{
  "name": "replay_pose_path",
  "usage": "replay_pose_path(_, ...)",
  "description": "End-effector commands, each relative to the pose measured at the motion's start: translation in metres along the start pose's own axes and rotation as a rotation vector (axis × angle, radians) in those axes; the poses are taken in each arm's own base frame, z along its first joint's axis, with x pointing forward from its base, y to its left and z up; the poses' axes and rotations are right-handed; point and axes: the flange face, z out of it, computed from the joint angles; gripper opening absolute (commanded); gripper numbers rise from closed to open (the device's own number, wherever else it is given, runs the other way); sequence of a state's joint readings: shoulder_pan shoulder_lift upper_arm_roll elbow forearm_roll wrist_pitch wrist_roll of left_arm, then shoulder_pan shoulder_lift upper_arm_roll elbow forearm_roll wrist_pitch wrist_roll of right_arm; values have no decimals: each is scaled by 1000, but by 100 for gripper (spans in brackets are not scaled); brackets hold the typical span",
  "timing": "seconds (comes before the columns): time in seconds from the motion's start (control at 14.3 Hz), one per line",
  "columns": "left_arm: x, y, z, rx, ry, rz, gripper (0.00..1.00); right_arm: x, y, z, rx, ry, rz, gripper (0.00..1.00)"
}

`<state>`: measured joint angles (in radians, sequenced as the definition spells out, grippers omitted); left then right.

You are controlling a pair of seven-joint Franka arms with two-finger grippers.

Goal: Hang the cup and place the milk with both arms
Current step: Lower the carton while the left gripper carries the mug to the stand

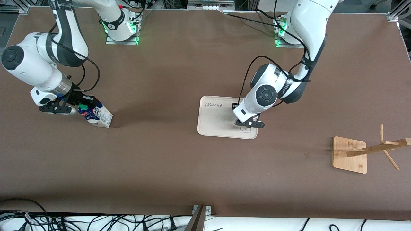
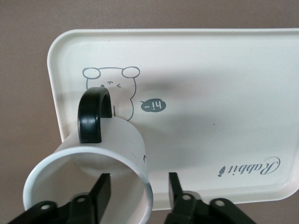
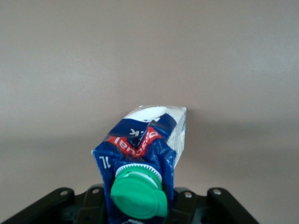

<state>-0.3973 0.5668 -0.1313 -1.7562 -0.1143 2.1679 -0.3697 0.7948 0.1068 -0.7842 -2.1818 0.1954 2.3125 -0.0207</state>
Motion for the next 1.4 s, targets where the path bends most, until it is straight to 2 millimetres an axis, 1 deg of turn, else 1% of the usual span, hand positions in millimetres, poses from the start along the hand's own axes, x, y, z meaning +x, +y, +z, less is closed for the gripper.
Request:
replay_pose_path(0.0, 2, 4, -6, 2, 17, 14, 0, -14, -6, 0, 51, 38, -33, 24)
replay_pose_path(0.21, 2, 4, -10, 2, 22, 19, 0, -15, -7, 2, 79, 49, -38, 24)
replay_pose_path(0.35, 1, 2, -22, -1, 32, 14, 0, -18, -6, 7, 118, 40, -44, 24)
replay_pose_path(0.49, -1, -2, -42, -2, 40, 6, 0, -19, -6, 10, 149, 35, -46, 24)
replay_pose_path(0.56, -2, -6, -57, 1, 37, 2, 0, -20, -6, 12, 149, 31, -46, 24)
replay_pose_path(0.63, 2, -16, -79, -4, 41, -15, 0, -20, -6, 13, 147, 26, -48, 24)
replay_pose_path(0.7, 6, -31, -102, -7, 46, -34, 0, -20, -5, 16, 140, 21, -48, 24)
replay_pose_path(0.77, 11, -51, -128, -16, 61, -40, 0, -20, -5, 19, 134, 16, -56, 24)
replay_pose_path(0.84, 17, -72, -150, -23, 67, -41, 0, -20, -4, 21, 132, 13, -63, 24)
replay_pose_path(0.91, 24, -98, -170, -25, 78, -53, 0, -20, -5, 22, 131, 9, -78, 24)
replay_pose_path(0.98, 27, -120, -192, -23, 88, -68, 0, -22, -5, 24, 131, -5, -94, 24)
replay_pose_path(1.12, 29, -156, -224, -18, 104, -122, 0, -23, -3, 27, 128, -16, -102, 24)
replay_pose_path(1.26, 33, -206, -254, -15, 152, -205, 0, -24, -3, 33, 119, -35, -102, 24)
replay_pose_path(1.33, 33, -229, -260, -10, 162, -243, 0, -24, -3, 34, 118, -37, -102, 24)
